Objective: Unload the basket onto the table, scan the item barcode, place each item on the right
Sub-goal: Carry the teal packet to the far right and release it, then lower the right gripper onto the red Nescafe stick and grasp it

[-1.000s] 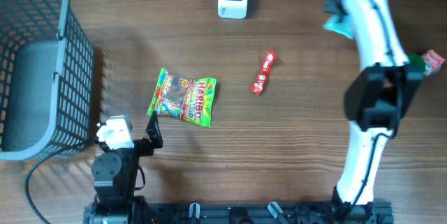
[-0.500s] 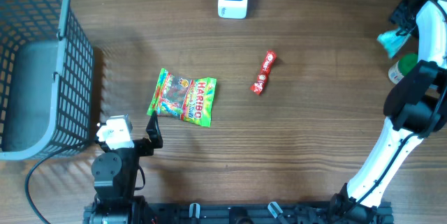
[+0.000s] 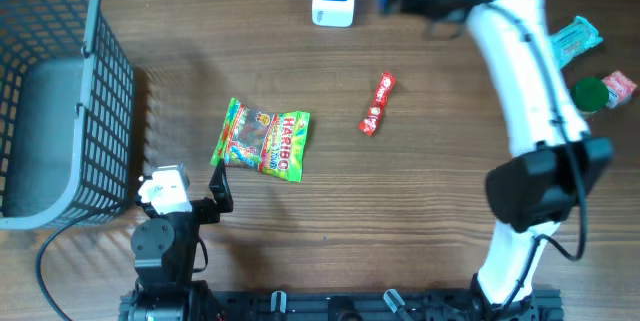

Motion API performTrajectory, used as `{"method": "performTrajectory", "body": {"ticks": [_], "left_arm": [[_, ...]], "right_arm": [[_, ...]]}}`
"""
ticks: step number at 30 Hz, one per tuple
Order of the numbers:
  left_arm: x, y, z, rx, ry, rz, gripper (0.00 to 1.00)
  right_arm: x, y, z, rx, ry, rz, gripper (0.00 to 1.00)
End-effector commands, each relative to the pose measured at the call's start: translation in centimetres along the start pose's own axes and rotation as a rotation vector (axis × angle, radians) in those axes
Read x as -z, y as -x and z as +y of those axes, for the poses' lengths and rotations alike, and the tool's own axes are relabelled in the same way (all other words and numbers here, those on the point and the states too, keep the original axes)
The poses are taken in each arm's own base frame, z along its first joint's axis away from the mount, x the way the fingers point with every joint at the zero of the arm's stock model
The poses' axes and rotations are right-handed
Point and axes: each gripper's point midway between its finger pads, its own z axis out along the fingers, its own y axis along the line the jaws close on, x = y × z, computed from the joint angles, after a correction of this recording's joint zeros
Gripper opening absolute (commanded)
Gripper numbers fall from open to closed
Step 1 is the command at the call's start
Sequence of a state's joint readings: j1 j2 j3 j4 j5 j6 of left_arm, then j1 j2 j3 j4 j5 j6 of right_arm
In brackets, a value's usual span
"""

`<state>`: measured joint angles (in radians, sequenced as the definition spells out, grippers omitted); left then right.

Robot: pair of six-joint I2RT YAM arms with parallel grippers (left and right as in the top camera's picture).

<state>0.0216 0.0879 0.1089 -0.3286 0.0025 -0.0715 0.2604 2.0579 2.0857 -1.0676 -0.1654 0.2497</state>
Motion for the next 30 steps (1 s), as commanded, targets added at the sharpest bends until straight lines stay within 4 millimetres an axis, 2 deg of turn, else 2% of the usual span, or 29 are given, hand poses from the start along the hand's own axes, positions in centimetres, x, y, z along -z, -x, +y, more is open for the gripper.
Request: {"method": "performTrajectory", "body": {"ticks": [1,2,4,6,9,12,15,17,19,24,27,30], "left_arm": [[-0.1,-0.3,-0.3,-0.016,-0.015,0.005,1.0],[-0.1,-0.3,-0.3,-0.017,-0.015,0.005,1.0],[-0.1,-0.3,-0.3,-0.016,-0.015,0.005,1.0],[-0.1,-0.3,-0.3,-0.016,-0.015,0.005,1.0],[-0.1,-0.3,-0.3,-0.017,-0.015,0.005,1.0],[-0.1,-0.3,-0.3,-0.016,-0.015,0.005,1.0],[-0.1,-0.3,-0.3,-0.017,-0.015,0.005,1.0],[-0.1,-0.3,-0.3,-0.017,-0.015,0.005,1.0],[-0.1,-0.3,-0.3,-0.016,-0.015,0.005,1.0],[-0.1,-0.3,-0.3,-0.017,-0.015,0.005,1.0],[-0.1,-0.3,-0.3,-0.016,-0.015,0.005,1.0],[-0.1,-0.3,-0.3,-0.016,-0.015,0.005,1.0]], "right_arm": [[-6.6,-6.4,1.3,0.167,0.058,0.199,1.0],[-7.3,-7.6,1.0,0.202,0.06,0.226,1.0],[-8.2,-8.3,-0.1,0.232,0.07,0.24,0.99],[-8.7,-8.0,-1.0,0.249,0.087,0.219,0.99],[-9.2,-7.6,-1.1,0.307,0.145,0.187,1.0],[-11.0,-8.0,-1.9,0.337,0.158,0.193,0.99],[-13.4,-9.8,-2.9,0.325,0.157,0.259,0.93],[-14.5,-10.9,-3.7,0.35,0.16,0.296,0.78],[-15.3,-11.5,-4.7,0.34,0.153,0.319,0.75],[-15.5,-11.4,-7.1,0.29,0.146,0.325,0.67],[-14.8,-11.7,-6.5,0.29,0.253,0.328,0.52],[-14.6,-12.5,-6.3,0.315,0.277,0.349,0.5]]}}
